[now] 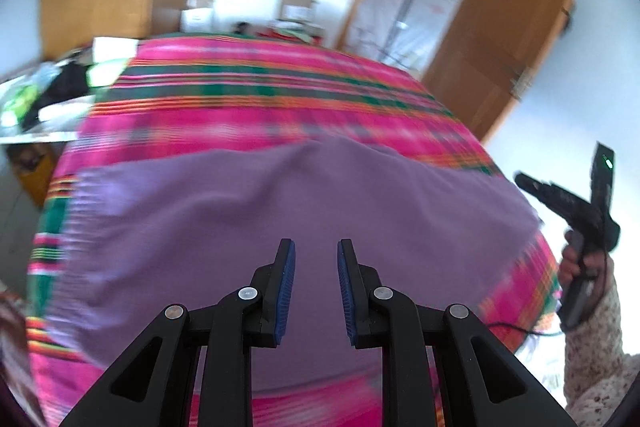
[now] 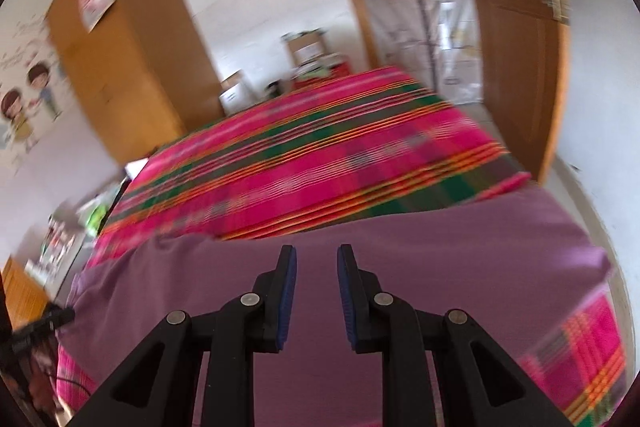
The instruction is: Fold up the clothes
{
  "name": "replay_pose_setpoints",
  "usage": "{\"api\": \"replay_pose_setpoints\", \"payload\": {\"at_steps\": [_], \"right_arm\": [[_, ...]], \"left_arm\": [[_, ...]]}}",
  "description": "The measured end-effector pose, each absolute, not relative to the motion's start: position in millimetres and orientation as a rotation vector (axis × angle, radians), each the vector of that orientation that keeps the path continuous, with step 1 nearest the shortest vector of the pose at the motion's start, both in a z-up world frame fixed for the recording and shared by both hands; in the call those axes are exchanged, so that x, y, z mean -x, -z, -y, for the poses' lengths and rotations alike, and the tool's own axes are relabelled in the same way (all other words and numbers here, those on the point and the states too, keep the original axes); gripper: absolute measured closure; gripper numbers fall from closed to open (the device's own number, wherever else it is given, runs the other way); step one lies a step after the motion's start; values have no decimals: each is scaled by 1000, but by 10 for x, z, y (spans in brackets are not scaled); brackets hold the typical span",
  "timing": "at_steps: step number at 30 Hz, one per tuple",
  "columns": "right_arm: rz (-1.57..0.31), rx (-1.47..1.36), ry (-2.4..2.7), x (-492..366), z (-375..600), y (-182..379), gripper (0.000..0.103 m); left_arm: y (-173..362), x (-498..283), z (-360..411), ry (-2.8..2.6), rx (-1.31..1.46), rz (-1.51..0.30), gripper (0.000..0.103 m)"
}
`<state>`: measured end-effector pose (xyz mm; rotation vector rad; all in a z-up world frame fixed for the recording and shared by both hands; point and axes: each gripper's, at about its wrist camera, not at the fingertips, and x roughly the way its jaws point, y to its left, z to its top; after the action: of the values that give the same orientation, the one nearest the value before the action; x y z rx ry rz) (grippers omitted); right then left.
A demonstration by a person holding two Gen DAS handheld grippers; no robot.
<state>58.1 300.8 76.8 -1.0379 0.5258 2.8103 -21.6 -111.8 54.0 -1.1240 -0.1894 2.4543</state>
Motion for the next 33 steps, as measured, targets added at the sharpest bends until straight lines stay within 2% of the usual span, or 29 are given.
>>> {"api": "replay_pose_setpoints", "payload": {"at_steps": [3,4,5,6,19,25,33], "right_arm": [[-510,1093,-2867,-425,-2732,-717,82],[-503,1110,-2888,-381,-2639,-700,82],[-491,1123,-2901,-361,-2564,-679,82],[-475,1140,-2911,-327,-2492,-658,82],[-358,1258,-3011,-131,-1811,-559,82],[-348,1260,-3019,-44,-1664,-516,82],[-379,1297,-3013,64,-1531,-439,81]], "left_arm": [[-567,309,1433,-2537,1145,234,80],[-573,349,1539,-2562,1153,254,77],[-580,389,1645,-2587,1162,274,65],[-579,436,1757,-2608,1177,301,60],[-273,1019,2537,-2584,1412,536,59],[-57,1159,2543,-2452,1467,620,59],[-2,1296,2486,-2394,1420,642,59]]}}
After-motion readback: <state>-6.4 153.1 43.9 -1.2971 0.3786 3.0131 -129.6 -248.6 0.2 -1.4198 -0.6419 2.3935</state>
